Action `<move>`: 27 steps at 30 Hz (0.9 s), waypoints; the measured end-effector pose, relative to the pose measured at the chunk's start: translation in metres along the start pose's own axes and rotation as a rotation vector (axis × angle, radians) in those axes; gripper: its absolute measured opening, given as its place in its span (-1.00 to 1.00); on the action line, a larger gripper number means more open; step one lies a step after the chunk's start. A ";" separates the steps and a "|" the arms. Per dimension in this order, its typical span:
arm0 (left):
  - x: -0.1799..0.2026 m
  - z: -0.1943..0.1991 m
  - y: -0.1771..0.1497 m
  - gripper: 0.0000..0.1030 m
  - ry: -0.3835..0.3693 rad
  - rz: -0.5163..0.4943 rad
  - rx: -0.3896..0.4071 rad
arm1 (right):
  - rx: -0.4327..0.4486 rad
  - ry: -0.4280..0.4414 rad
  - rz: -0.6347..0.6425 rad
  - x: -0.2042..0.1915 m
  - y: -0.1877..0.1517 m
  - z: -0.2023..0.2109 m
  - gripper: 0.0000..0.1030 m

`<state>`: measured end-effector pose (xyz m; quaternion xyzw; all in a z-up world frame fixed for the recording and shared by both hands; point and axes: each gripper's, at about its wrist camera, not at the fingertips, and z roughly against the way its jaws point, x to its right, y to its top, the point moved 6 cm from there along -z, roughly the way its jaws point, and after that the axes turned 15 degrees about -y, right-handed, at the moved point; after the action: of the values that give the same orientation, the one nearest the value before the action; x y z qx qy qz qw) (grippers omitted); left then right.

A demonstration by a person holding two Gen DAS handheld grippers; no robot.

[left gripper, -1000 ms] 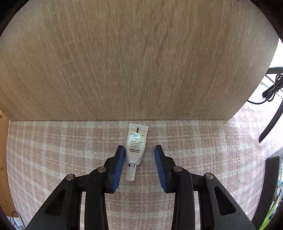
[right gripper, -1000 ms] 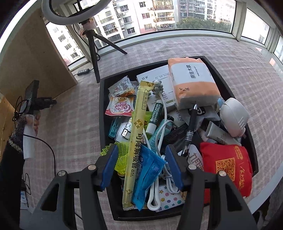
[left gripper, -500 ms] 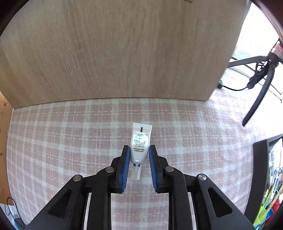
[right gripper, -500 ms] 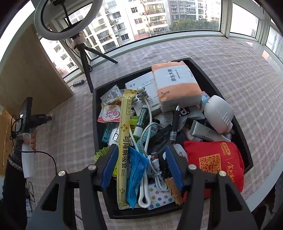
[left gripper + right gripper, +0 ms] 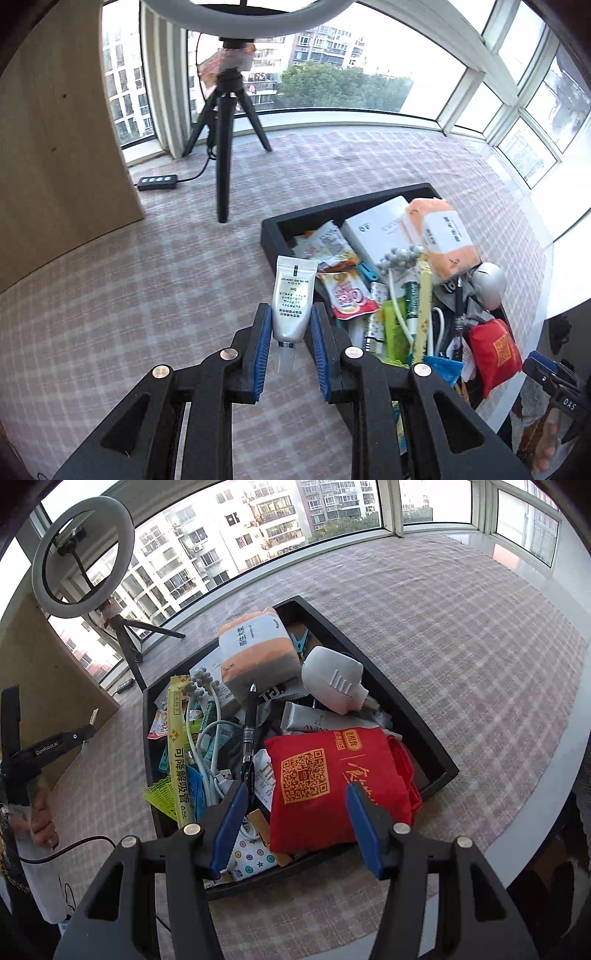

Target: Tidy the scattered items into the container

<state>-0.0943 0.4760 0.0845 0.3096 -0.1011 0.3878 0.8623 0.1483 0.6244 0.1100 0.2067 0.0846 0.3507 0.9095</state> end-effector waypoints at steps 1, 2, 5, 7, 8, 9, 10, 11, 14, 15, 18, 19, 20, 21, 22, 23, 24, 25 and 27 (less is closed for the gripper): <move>0.018 0.006 -0.002 -0.61 -0.022 -0.030 -0.012 | 0.002 -0.007 -0.011 0.007 -0.003 0.001 0.06; 0.035 0.001 -0.003 -0.60 -0.032 -0.053 -0.020 | 0.003 -0.014 -0.022 0.014 -0.005 0.002 0.06; 0.078 -0.010 -0.010 -0.60 -0.057 -0.118 -0.047 | 0.007 -0.032 -0.057 0.036 -0.013 0.005 0.06; 0.099 -0.021 -0.015 -0.60 -0.074 -0.135 -0.065 | 0.003 -0.036 -0.080 0.050 -0.018 0.006 0.06; 0.107 -0.026 -0.018 -0.60 -0.073 -0.146 -0.073 | 0.001 -0.040 -0.089 0.056 -0.021 0.006 0.06; 0.114 -0.031 -0.020 -0.60 -0.069 -0.153 -0.078 | 0.000 -0.046 -0.096 0.062 -0.023 0.006 0.06; 0.123 -0.032 -0.024 -0.60 -0.063 -0.163 -0.083 | -0.001 -0.053 -0.103 0.068 -0.025 0.006 0.06; 0.129 -0.038 -0.026 -0.56 -0.055 -0.172 -0.092 | -0.001 -0.059 -0.109 0.073 -0.028 0.006 0.06; 0.137 -0.047 -0.033 0.28 -0.026 -0.176 -0.110 | -0.009 -0.066 -0.129 0.085 -0.034 0.006 0.06; 0.140 -0.046 -0.034 0.29 -0.020 -0.182 -0.100 | -0.011 -0.065 -0.134 0.088 -0.036 0.006 0.06; 0.145 -0.037 -0.039 0.29 0.000 -0.202 -0.083 | -0.009 -0.066 -0.141 0.093 -0.041 0.009 0.06; 0.145 -0.033 -0.040 0.29 0.002 -0.200 -0.075 | -0.008 -0.065 -0.140 0.094 -0.042 0.010 0.06; 0.146 -0.028 -0.042 0.29 0.003 -0.195 -0.069 | -0.009 -0.063 -0.138 0.094 -0.042 0.011 0.06; 0.145 -0.023 -0.043 0.29 0.002 -0.191 -0.063 | -0.009 -0.060 -0.136 0.093 -0.043 0.012 0.06; 0.144 -0.019 -0.043 0.29 0.007 -0.184 -0.054 | -0.007 -0.057 -0.131 0.092 -0.044 0.013 0.06; 0.142 -0.013 -0.044 0.29 0.015 -0.178 -0.043 | -0.005 -0.054 -0.125 0.090 -0.044 0.015 0.06; 0.141 -0.007 -0.045 0.29 0.022 -0.176 -0.033 | -0.006 -0.051 -0.117 0.087 -0.044 0.015 0.06; 0.138 -0.002 -0.047 0.29 0.028 -0.173 -0.023 | -0.005 -0.045 -0.109 0.084 -0.044 0.016 0.06; 0.132 0.009 -0.051 0.30 0.031 -0.152 -0.011 | -0.001 -0.033 -0.089 0.075 -0.045 0.019 0.06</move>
<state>0.0334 0.5246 0.1233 0.3056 -0.0662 0.3255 0.8923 0.2364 0.6391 0.1066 0.2080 0.0783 0.3065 0.9256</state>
